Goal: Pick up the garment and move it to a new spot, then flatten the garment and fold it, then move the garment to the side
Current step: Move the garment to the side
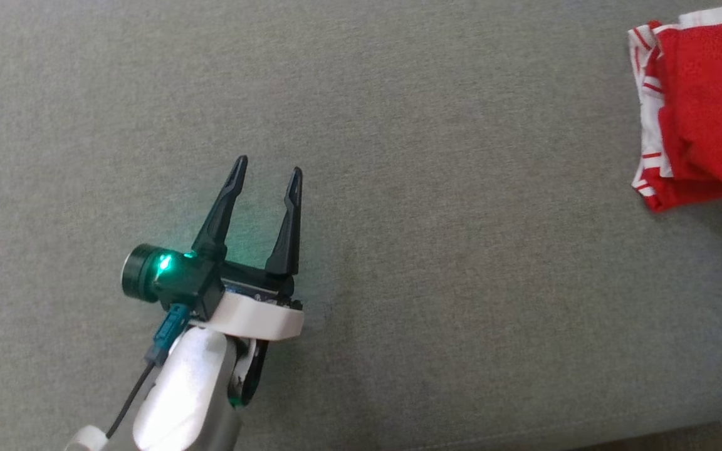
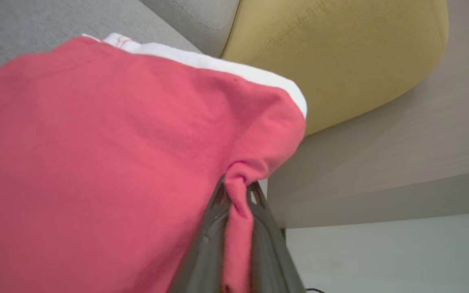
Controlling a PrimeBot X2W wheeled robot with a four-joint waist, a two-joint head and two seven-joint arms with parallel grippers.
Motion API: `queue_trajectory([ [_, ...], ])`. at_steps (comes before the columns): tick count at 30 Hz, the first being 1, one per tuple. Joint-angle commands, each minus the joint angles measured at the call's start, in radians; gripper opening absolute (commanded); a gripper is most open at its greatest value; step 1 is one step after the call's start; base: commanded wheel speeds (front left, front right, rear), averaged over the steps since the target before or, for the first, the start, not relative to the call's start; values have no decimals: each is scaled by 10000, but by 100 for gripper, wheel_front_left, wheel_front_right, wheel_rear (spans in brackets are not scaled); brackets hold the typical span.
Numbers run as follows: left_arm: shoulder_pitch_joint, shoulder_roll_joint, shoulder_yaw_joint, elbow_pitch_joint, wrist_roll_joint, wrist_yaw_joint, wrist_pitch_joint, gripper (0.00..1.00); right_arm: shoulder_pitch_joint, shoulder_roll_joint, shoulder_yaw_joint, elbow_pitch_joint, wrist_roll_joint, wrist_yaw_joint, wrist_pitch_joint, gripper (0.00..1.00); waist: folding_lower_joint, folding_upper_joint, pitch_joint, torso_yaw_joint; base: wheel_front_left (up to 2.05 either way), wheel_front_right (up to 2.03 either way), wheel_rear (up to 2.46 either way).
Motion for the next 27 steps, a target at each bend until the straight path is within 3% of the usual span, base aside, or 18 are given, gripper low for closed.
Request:
queue_trajectory([
  [1,-324,47,354,-327,62,-25,-51,100,421,-495,-231,-95,-115,-9,99,0,-1,0,131,110,0,0,0],
  [10,-398,47,547,-341,144,-89,-51,100,817,-13,-819,-241,-515,-9,231,0,-1,0,340,196,0,0,0],
  [11,-407,47,575,-338,157,-102,-51,100,829,87,-912,-300,-551,-9,270,7,-1,0,354,190,0,0,0],
  [12,-411,47,601,-334,168,-113,-51,100,843,158,-979,-382,-632,-9,272,82,-1,0,360,183,0,0,0],
  [13,-408,47,624,-330,182,-123,-51,100,848,250,-1079,-471,-714,-9,253,100,-1,0,360,173,0,0,0],
  [22,-259,47,850,-194,20,-82,-51,100,909,1187,-2016,-1298,-1352,-9,-87,100,-1,0,-164,134,0,0,0],
  [27,-75,47,952,-191,-38,14,-51,100,817,2112,-2278,-1986,-1357,-9,-418,100,-1,0,-806,209,0,0,0],
])
